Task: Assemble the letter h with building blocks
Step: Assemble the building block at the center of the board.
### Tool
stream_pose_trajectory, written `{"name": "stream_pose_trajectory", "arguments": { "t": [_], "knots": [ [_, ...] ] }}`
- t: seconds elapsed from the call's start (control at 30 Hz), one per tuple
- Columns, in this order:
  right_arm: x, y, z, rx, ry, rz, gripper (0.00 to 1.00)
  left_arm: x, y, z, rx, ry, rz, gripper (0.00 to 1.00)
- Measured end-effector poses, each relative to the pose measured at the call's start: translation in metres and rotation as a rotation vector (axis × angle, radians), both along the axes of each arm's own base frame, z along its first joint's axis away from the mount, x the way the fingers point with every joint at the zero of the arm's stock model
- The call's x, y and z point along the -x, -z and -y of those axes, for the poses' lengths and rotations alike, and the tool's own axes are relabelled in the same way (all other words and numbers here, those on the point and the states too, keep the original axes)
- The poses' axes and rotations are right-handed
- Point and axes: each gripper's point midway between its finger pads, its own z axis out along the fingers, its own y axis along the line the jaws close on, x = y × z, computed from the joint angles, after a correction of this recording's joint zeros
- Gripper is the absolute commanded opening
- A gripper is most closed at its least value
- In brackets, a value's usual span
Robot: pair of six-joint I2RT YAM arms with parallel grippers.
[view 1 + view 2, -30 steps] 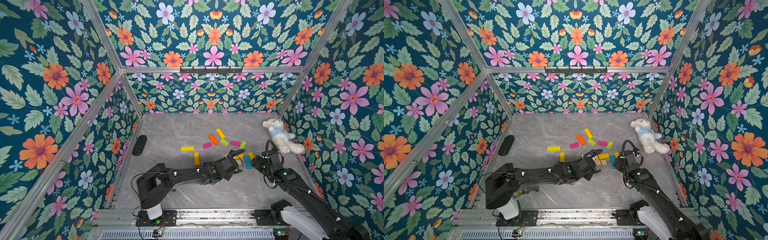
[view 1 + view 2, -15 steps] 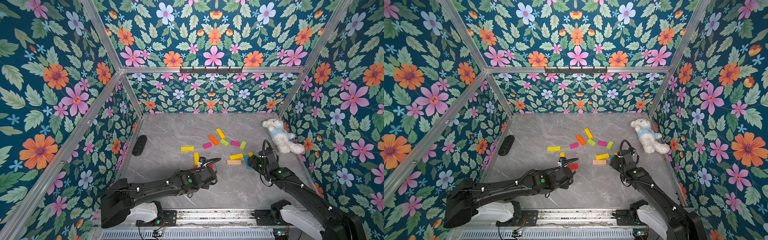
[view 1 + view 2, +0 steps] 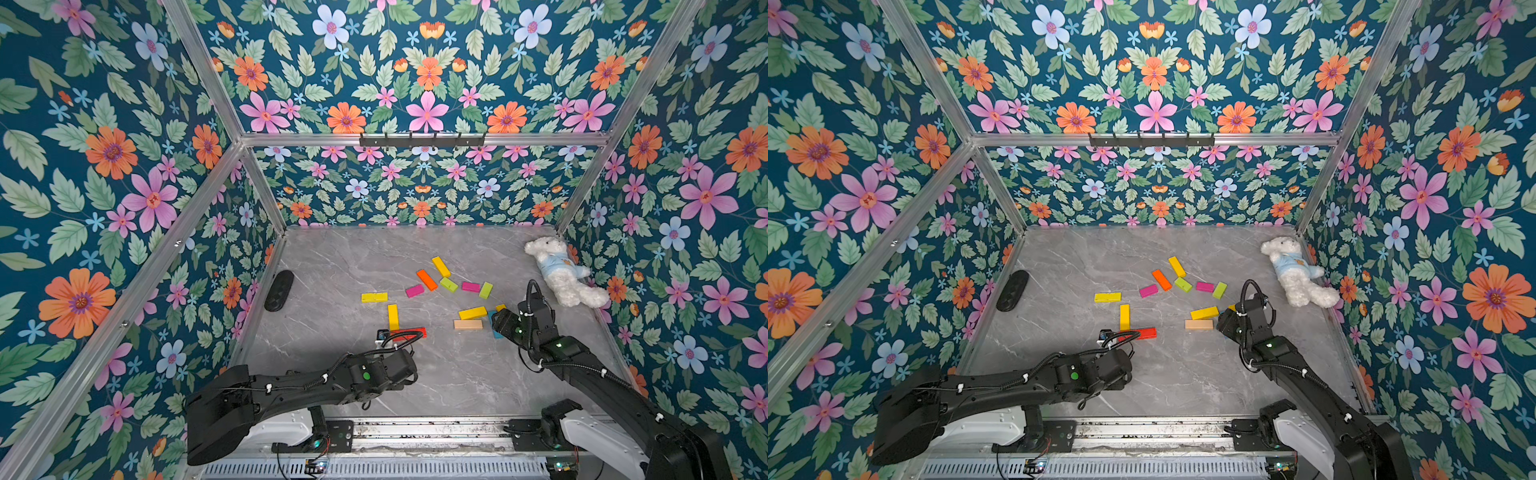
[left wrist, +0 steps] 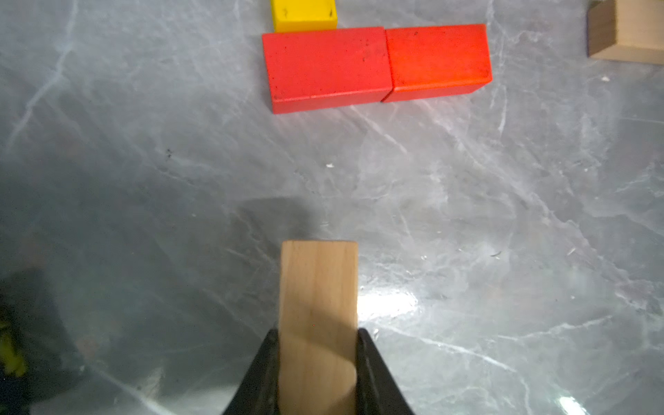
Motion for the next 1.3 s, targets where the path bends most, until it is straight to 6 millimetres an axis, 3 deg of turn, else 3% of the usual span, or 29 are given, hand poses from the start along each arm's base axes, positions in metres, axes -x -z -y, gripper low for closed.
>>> {"name": "stream_pose_trajectory", "arguments": {
  "t": [0.2, 0.57, 1.3],
  "knots": [
    [0.0, 0.002, 0.0, 0.005, -0.006, -0.002, 0.77, -0.01, 0.004, -0.007, -0.023, -0.041, 0.017, 0.0],
    [-0.001, 0.004, 0.001, 0.005, -0.005, -0.005, 0.78, -0.034, 0.008, -0.002, -0.048, -0.047, 0.035, 0.0],
    [-0.002, 0.005, 0.005, 0.0, 0.006, -0.009, 0.78, -0.046, 0.02, -0.005, -0.061, -0.051, 0.028, 0.0]
  ]
}}
